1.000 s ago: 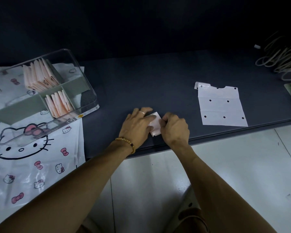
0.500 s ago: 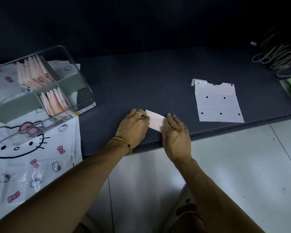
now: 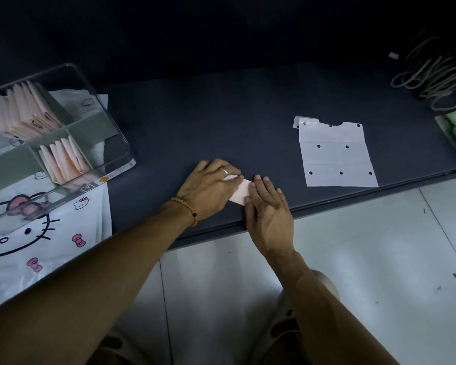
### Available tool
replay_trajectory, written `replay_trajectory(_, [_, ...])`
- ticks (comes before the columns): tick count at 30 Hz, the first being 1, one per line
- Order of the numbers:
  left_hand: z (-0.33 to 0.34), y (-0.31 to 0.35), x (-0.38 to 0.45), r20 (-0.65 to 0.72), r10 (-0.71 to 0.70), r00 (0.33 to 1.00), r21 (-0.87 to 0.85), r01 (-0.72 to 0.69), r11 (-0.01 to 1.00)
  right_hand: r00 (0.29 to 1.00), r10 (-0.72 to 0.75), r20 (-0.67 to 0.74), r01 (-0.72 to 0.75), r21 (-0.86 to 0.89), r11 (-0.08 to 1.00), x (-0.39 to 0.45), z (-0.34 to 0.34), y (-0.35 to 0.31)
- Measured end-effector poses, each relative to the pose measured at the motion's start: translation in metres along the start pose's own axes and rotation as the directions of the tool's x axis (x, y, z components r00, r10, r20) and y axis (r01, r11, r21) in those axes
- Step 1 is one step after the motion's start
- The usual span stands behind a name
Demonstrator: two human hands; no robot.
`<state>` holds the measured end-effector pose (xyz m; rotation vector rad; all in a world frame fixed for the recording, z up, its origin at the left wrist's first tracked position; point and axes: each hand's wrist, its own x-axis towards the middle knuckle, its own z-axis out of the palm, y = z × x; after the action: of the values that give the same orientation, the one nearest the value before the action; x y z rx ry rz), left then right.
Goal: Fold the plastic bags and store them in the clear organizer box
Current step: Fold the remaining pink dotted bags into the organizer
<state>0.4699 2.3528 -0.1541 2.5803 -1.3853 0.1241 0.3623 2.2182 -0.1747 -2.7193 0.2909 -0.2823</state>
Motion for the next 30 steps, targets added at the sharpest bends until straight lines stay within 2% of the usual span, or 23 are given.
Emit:
replay_trajectory(4, [-0.004, -0.027, -0.015, -0.012, -0.064, 0.998, -0.018, 0.064, 0.998, 1.000, -0.003, -0.017, 0.003, 0.006, 1.000, 0.000, 0.000, -0.001])
replay_trajectory(7, [-0.004, -0.036, -0.017, 0.046, -0.133, 0.990, -0.036, 0.135, 0.990, 1.000, -0.002, -0.025, 0.003, 0.009, 1.000, 0.000, 0.001, -0.002])
replay_trajectory(10, [-0.004, -0.029, -0.004, 0.101, -0.257, 0.961, -0.150, 0.270, 0.951, 1.000, -0.008, -0.026, 0.008, 0.009, 1.000, 0.000, 0.002, -0.001])
replay_trajectory(12, [-0.005, -0.022, 0.008, 0.137, -0.266, 0.954, -0.205, 0.290, 0.935, 0.999, -0.015, -0.033, 0.016, 0.015, 1.000, 0.000, 0.003, 0.000])
replay_trajectory(16, [-0.010, -0.012, 0.026, 0.182, -0.264, 0.947, -0.112, 0.286, 0.952, 0.998, -0.022, -0.050, 0.024, 0.034, 0.999, -0.001, 0.002, 0.001])
replay_trajectory(21, [-0.016, -0.007, 0.030, 0.293, -0.344, 0.892, -0.152, 0.399, 0.904, 0.999, 0.006, 0.040, -0.009, 0.063, 0.998, 0.003, -0.006, -0.002])
replay_trajectory(25, [-0.029, -0.010, 0.010, 0.350, -0.385, 0.854, -0.275, 0.487, 0.829, 0.990, 0.053, 0.128, -0.065, 0.086, 0.994, 0.020, -0.025, -0.016])
replay_trajectory(28, [-0.049, -0.016, -0.015, 0.369, -0.352, 0.860, -0.394, 0.488, 0.779, 0.978, -0.096, 0.187, 0.066, 0.159, 0.985, 0.035, -0.037, -0.042])
replay_trajectory(30, [-0.064, -0.022, -0.035, 0.335, -0.355, 0.873, -0.439, 0.478, 0.761, 0.938, -0.206, 0.280, 0.152, 0.200, 0.968, 0.044, -0.042, -0.062])
